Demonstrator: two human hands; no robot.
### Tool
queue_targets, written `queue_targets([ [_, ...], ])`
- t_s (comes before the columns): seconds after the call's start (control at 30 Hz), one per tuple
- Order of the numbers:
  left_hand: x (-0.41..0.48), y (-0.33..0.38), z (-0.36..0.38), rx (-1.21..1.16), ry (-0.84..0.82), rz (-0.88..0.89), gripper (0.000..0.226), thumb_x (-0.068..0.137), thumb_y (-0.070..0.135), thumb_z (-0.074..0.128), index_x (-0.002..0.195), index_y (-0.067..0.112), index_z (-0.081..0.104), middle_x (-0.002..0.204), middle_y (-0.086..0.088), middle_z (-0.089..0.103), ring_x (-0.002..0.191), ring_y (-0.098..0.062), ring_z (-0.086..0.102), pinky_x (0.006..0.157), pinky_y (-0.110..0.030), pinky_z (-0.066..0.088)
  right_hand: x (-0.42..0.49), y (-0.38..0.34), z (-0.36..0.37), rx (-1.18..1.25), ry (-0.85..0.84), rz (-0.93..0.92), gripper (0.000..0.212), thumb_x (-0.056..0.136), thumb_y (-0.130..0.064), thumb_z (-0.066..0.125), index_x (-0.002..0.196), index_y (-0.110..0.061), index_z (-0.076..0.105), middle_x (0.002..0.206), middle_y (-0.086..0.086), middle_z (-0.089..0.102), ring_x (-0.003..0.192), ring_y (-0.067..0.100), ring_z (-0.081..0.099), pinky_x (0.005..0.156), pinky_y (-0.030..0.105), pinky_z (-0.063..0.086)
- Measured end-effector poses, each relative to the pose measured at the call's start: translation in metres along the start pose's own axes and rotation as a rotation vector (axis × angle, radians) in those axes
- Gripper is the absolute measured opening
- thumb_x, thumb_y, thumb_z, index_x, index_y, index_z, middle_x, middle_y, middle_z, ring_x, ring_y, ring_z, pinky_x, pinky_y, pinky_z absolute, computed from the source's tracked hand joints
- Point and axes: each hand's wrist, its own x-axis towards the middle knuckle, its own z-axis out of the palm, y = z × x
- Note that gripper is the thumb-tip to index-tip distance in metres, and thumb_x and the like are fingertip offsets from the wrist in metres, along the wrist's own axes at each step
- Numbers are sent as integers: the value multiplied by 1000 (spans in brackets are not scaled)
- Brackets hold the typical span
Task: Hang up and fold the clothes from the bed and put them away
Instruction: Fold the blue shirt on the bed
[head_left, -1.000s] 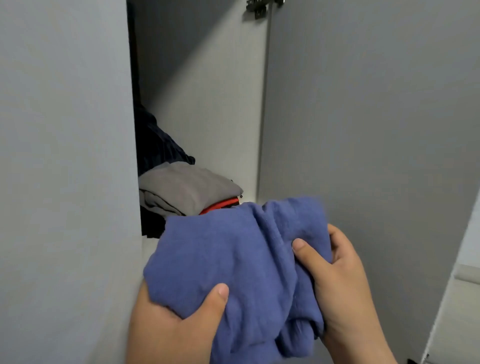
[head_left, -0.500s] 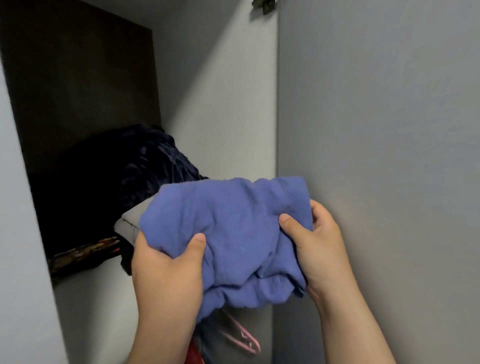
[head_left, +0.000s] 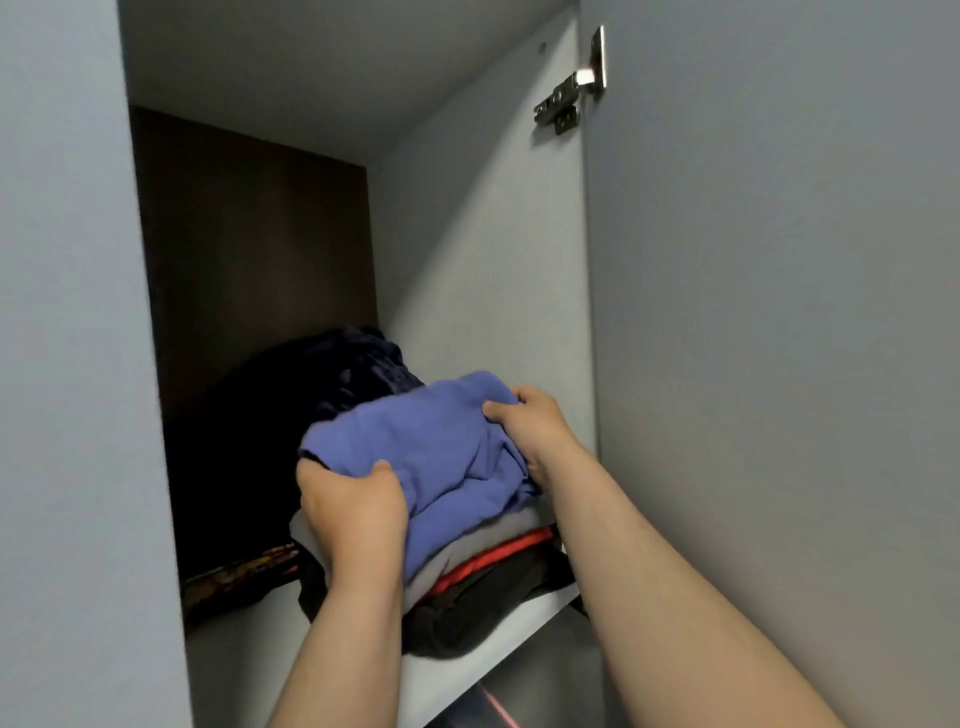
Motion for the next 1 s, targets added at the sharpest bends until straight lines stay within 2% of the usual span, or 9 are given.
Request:
queue_targets([
  [0.1, -1, -9, -6, 84, -31, -58, 54, 81, 7, 71, 130, 3, 47, 123, -20, 60, 108, -38, 61, 89, -42, 50, 11, 31, 2, -102, -51, 80, 17, 88, -4, 68, 77, -9, 56, 75, 9, 59, 66, 18, 55, 61, 27, 46],
  [0.2, -3, -1, -10, 252, -62, -1, 81, 83, 22, 75, 148, 10, 29, 147, -22, 38, 131, -44, 41, 105, -54, 40, 15, 34, -2, -203, -62, 64, 18, 90, -8, 66, 77, -12, 54, 73, 8, 56, 66, 18, 51, 62, 26, 44],
  [0.27, -7, 11, -15, 382, -36, 168, 87, 85, 35, 72, 154, 16, 21, 160, -16, 18, 145, -39, 21, 113, -53, 28, 14, 19, -3, -382, -39, -66, 7, 93, -19, 60, 90, -13, 63, 85, 6, 63, 79, 19, 57, 77, 30, 48],
  [0.33, -8, 20, -16, 519, -43, 418, 77, 92, 42, 61, 155, 18, 24, 165, -10, 10, 151, -31, 9, 118, -50, 20, 4, -4, -1, -531, -69, -237, 23, 96, -31, 51, 107, -19, 68, 102, -1, 68, 95, 17, 61, 90, 34, 48],
  [0.4, -4, 22, -13, 704, -179, 561, 64, 98, 43, 48, 155, 21, 27, 166, -6, 13, 152, -27, 7, 121, -46, 17, -11, -20, 7, -590, -197, -353, 26, 98, -35, 46, 99, -23, 69, 100, -7, 70, 94, 14, 62, 88, 35, 46],
  [0.53, -2, -1, -6, 1006, -491, 362, 61, 102, 53, 23, 158, 29, 16, 167, -2, 7, 153, -24, 4, 124, -45, 8, -21, -6, 18, -748, -418, -267, 42, 103, -44, 42, 137, -24, 58, 144, -2, 55, 131, 19, 50, 105, 29, 35],
  [0.63, -4, -17, -4, 1046, -452, 242, 65, 100, 58, 19, 158, 30, 16, 167, -3, 8, 153, -22, 5, 123, -46, 7, -18, 21, 21, -742, -483, -148, 55, 102, -53, 38, 151, -28, 41, 160, -7, 34, 146, 13, 32, 116, 28, 22],
  [0.77, -2, -22, 0, 1111, -463, 166, 66, 99, 60, 17, 158, 29, 17, 167, -2, 9, 153, -24, 5, 123, -48, 8, -12, 39, 25, -786, -480, -67, 59, 98, -62, 36, 150, -35, 41, 160, -8, 33, 146, 14, 32, 121, 36, 22],
  [1.0, -6, -24, 1, 1131, -455, 225, 65, 99, 58, 18, 157, 29, 20, 166, -2, 10, 153, -24, 4, 122, -50, 6, -22, 44, 20, -647, -409, -92, 46, 99, -55, 41, 133, -31, 61, 144, -3, 55, 129, 17, 52, 107, 32, 38],
])
